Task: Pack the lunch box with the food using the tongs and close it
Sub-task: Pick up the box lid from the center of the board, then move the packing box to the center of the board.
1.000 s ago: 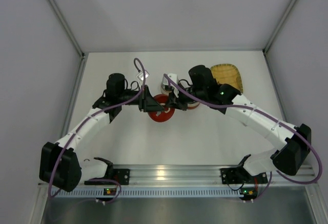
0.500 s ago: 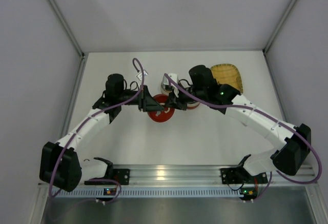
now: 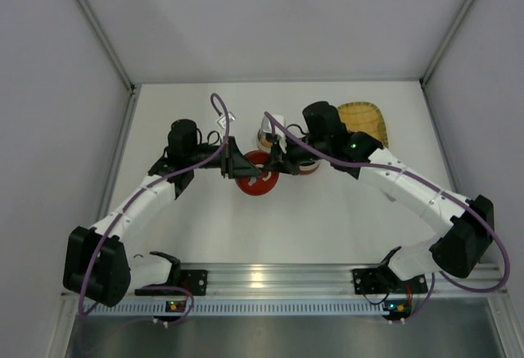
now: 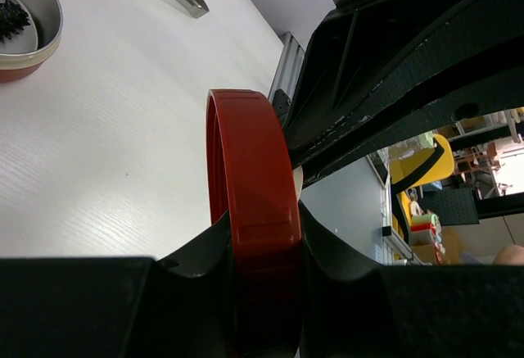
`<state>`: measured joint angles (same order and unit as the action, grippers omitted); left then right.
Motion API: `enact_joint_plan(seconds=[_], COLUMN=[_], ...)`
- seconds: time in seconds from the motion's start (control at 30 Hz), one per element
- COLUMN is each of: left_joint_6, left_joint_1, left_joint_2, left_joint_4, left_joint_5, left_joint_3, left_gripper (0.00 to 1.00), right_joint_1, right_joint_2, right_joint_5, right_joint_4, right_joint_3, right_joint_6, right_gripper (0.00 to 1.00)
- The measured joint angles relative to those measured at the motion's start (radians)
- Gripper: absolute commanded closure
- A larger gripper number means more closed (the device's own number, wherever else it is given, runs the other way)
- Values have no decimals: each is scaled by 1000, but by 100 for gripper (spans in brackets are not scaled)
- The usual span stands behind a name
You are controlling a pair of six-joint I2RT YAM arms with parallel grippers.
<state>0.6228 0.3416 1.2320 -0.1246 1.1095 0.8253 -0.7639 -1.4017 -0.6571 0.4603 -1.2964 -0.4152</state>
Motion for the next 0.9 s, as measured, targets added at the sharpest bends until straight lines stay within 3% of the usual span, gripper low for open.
enact_joint_plan(seconds=[0.1, 0.13, 0.17, 0.23, 0.43, 0.6, 0.9], left_joint_6=[3, 4, 4, 14, -10, -35, -120], left_joint_1=[0, -1, -1, -8, -53, -108, -159], left_joint_2=[0, 0, 0, -2, -26, -25, 38], left_joint_4=[-5, -9, -13, -61, -101, -90, 51], left_joint_5=[-1, 0, -1, -11, -34, -41, -76], left_joint_3=[-3, -3, -3, -2, 10, 10, 66], left_gripper=[79, 63, 57, 47, 33, 2, 2], right_joint_1=[4, 8, 13, 31, 124, 196, 345], right_joint_2=[-2, -2, -2, -7, -52, -52, -79], right_joint_5=[-5, -11, -20, -52, -102, -103, -38], right_joint_4=[0, 0, 0, 46, 175, 220, 309], right_joint_3=[-1, -2, -2, 2, 29, 29, 0], right_joint_6=[6, 9, 15, 27, 53, 48, 33], right_gripper=[100, 100, 100, 100, 100, 100, 100])
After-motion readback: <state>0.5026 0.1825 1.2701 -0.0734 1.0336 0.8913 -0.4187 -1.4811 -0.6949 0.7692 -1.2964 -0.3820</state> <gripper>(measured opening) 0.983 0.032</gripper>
